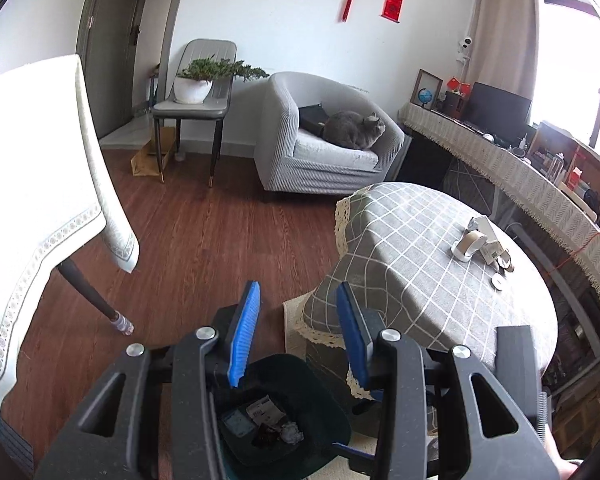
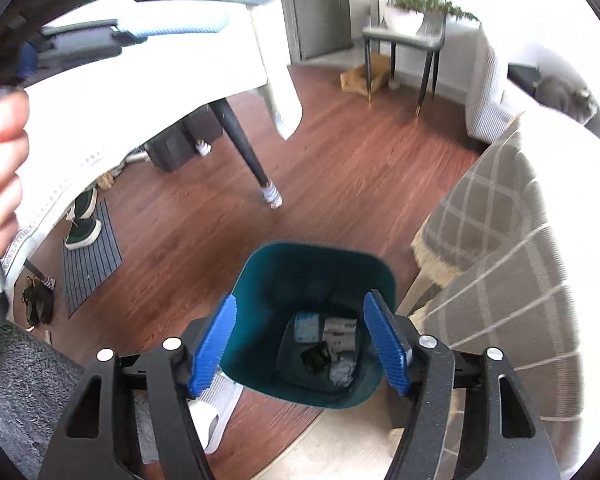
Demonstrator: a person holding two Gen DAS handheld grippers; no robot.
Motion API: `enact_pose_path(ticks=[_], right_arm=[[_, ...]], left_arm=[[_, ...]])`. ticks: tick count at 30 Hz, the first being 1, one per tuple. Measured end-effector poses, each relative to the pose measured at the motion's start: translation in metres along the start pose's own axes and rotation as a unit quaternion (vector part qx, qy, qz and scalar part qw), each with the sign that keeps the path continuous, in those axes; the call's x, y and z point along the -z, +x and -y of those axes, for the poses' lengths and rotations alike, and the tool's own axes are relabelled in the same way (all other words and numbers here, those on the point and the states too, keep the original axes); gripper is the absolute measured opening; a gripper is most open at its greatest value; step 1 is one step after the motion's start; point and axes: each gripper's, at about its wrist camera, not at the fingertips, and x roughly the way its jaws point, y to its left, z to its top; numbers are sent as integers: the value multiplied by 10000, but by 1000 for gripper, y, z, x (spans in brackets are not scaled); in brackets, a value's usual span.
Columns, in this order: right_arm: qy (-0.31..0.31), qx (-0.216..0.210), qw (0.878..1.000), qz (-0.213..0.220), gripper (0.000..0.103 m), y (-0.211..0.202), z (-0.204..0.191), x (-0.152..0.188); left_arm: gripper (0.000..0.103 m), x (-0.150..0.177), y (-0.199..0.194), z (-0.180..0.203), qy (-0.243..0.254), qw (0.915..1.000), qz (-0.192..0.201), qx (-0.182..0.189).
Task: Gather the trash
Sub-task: 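Raise both open tools from the bin back toward the table, then grasp the brown tape roll with the left tool while the right grasps the cardboard tape ring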
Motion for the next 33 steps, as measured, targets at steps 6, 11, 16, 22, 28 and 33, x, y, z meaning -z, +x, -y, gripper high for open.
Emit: enact_pose_path(ticks=[6, 11, 16, 22, 28, 33], right_arm=[[43, 62, 9993, 363, 62, -31, 14, -3], [160, 187, 9973, 692, 60, -60, 30, -2], [396, 425, 9939, 939, 60, -88, 57, 6], [672, 692, 9888, 1138, 60, -114, 88, 14], [974, 979, 9826, 1246, 60, -127, 117, 24], [1281, 1200, 9763, 1262, 60, -136, 149, 31]], left_arm=[[43, -9, 0, 19, 61, 9998, 142, 89], [47, -18, 5, 38, 101, 9996, 218, 165], [52, -22, 11, 59, 196, 9990, 251, 298], [56, -26, 24, 87, 345, 9979, 229, 497], [58, -29, 39, 108, 331, 9968, 196, 702], [59, -32, 53, 129, 513, 9952, 185, 816]])
